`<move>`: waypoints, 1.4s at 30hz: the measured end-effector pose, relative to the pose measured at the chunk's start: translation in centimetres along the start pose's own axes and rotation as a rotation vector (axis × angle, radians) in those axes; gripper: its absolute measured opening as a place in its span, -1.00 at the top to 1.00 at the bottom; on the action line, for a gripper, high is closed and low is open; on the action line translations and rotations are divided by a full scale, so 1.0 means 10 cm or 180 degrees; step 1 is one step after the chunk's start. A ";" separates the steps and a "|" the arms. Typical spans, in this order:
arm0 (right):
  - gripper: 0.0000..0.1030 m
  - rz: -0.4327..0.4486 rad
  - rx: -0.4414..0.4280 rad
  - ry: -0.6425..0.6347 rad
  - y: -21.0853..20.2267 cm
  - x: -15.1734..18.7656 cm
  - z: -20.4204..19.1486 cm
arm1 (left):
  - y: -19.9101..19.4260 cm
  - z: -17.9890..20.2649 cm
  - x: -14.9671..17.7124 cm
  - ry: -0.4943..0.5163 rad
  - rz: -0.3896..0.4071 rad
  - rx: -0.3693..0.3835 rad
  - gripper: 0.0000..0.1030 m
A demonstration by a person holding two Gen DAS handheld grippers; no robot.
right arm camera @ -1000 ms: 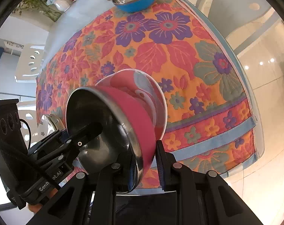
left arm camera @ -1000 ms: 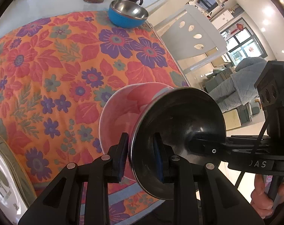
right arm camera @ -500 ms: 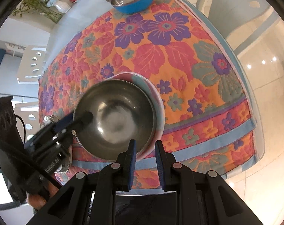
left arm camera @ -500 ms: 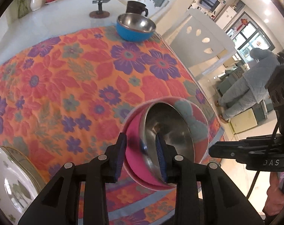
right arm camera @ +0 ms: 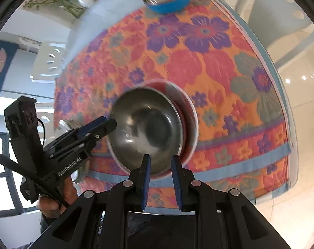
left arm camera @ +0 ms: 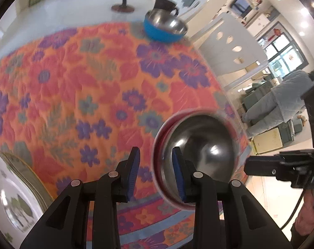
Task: Organize plates and bowls
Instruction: 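Lower the steel bowl into the pink cartoon bowl and open both grippers, then move both grippers to the blue-sided steel bowl and grasp its rim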
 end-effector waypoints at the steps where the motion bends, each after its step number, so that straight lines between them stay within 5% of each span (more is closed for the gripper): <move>1: 0.60 0.0048 -0.0031 -0.0022 -0.05 -0.04 -0.01 | -0.06 0.05 -0.06 0.0036 0.0050 0.0031 0.45; 7: 0.59 0.0643 -0.0173 -0.0188 -0.57 -0.47 -0.10 | -0.44 0.41 -0.57 0.0314 0.0435 0.0159 0.41; 9: 0.48 0.0891 -0.0186 -0.0188 -0.76 -0.62 -0.10 | -0.56 0.52 -0.77 0.0374 0.0571 0.0190 0.40; 11: 0.02 0.1201 -0.0181 -0.0183 -0.99 -0.79 -0.06 | -0.68 0.60 -1.01 0.0385 0.0701 0.0240 0.26; 13: -0.17 0.1480 -0.0146 -0.0182 -1.21 -0.98 0.01 | -0.75 0.66 -1.26 0.0342 0.0788 0.0344 0.02; 16: -0.23 0.1699 -0.0103 -0.0166 -1.40 -1.29 0.14 | -0.76 0.68 -1.61 0.0212 0.0876 0.0514 -0.21; 19: -0.23 0.1752 -0.0019 -0.0075 -1.42 -1.56 0.29 | -0.66 0.64 -1.91 0.0071 0.0855 0.0614 -0.21; 28: -0.23 0.1504 0.0315 0.0220 -0.84 -2.42 0.89 | 0.22 0.38 -2.48 -0.0177 0.0597 0.0364 -0.17; 35: -0.21 0.1218 0.0386 0.0280 -0.20 -2.87 1.18 | 0.85 0.31 -2.61 -0.0166 0.0297 0.0317 -0.16; 42: -0.02 0.0965 0.0455 0.0328 0.30 -3.07 1.44 | 1.42 0.22 -2.64 -0.0248 -0.0022 0.0289 0.07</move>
Point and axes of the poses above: each gripper's, at about its wrist camera, not at the fingertips, and y roughly the way its jaws point, z to its right, x to its underside, the point moved 7 cm from there along y, roughly the way its jaws point, and after that the axes turned 13 degrees about -y, right-handed, at the moved point
